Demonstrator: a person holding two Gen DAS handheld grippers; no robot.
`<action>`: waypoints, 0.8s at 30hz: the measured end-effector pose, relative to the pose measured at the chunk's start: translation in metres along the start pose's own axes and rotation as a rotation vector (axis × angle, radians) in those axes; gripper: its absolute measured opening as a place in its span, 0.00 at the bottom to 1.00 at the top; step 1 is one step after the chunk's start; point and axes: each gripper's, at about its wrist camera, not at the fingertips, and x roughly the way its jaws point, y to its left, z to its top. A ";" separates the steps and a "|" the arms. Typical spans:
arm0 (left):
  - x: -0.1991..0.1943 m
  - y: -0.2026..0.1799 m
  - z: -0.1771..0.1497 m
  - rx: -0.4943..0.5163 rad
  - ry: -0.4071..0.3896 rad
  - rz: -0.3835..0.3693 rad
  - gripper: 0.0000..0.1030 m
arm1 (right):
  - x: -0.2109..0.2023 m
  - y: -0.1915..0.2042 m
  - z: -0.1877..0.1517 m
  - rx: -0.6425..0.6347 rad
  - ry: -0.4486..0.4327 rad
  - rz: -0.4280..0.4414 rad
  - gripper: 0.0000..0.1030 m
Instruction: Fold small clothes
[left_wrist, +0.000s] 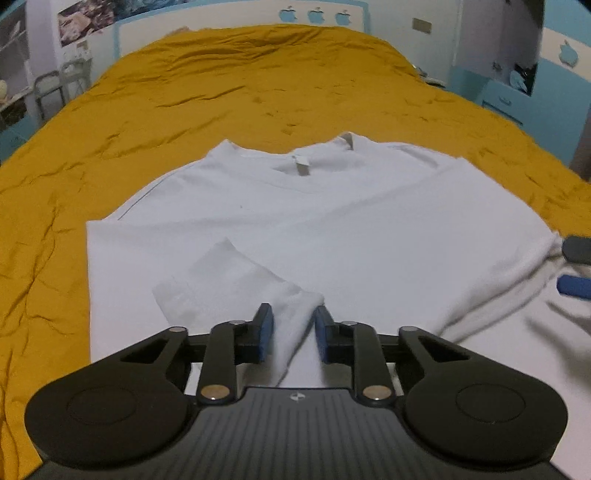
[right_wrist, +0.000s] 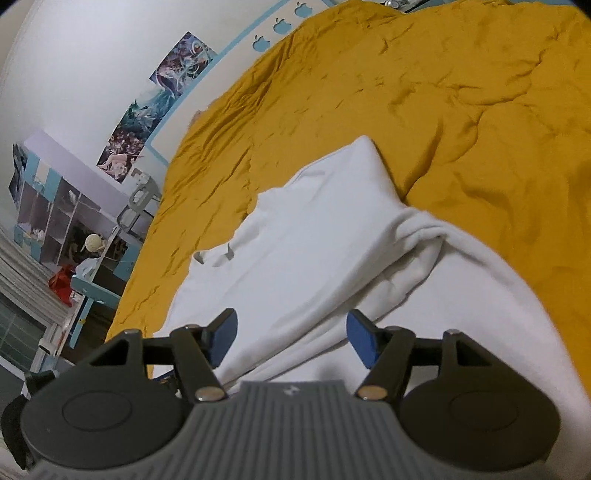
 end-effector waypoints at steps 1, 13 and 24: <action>0.001 -0.003 0.000 0.021 0.002 0.011 0.28 | 0.000 0.001 0.000 -0.003 0.003 0.003 0.62; 0.015 -0.013 0.002 0.071 -0.001 0.045 0.33 | 0.002 0.001 -0.002 0.032 0.011 -0.010 0.63; -0.070 0.072 -0.030 -0.514 -0.338 -0.027 0.06 | -0.004 -0.022 0.005 0.160 -0.048 -0.017 0.66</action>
